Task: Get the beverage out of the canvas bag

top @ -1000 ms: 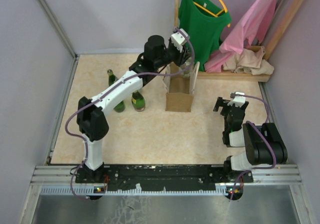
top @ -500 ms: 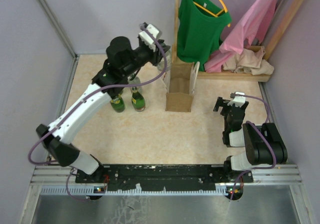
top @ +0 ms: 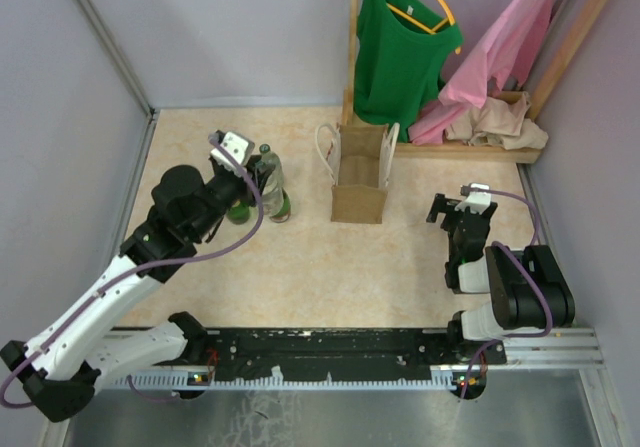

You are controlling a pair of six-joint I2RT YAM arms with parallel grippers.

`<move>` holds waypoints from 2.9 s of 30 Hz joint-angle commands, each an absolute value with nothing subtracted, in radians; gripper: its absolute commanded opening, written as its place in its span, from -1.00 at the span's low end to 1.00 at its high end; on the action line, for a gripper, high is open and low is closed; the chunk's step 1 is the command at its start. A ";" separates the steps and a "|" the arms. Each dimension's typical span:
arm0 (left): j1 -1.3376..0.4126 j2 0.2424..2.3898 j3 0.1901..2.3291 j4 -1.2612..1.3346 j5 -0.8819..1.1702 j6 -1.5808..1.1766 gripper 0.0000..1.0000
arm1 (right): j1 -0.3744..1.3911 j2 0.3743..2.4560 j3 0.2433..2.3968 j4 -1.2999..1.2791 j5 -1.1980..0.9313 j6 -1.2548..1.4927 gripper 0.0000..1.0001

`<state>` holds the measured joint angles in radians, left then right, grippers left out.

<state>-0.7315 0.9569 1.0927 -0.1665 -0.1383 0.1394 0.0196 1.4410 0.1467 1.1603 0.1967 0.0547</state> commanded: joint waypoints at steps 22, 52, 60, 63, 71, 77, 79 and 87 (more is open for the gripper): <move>-0.711 0.799 0.494 0.402 -0.511 0.033 -1.00 | 0.029 1.443 0.181 1.216 0.207 0.043 0.98; -0.635 0.914 0.420 0.411 -0.453 -0.121 -0.14 | 0.028 1.443 0.181 1.216 0.206 0.044 0.98; -0.636 0.874 0.435 0.354 -0.483 -0.137 0.26 | 0.028 1.443 0.181 1.216 0.206 0.043 0.98; -0.635 0.842 0.458 0.333 -0.508 -0.125 0.30 | 0.029 1.443 0.181 1.216 0.206 0.044 0.98; -0.620 0.858 0.596 0.338 -0.581 0.034 0.32 | 0.029 1.443 0.180 1.216 0.206 0.043 0.98; -0.359 0.912 0.675 0.333 -0.442 -0.027 0.34 | 0.029 1.443 0.181 1.216 0.206 0.043 0.98; -0.274 0.918 0.678 0.349 -0.425 -0.040 0.34 | 0.029 1.443 0.180 1.218 0.206 0.043 0.98; 0.042 0.964 0.610 0.381 -0.283 -0.140 0.34 | 0.029 1.443 0.179 1.218 0.205 0.042 0.98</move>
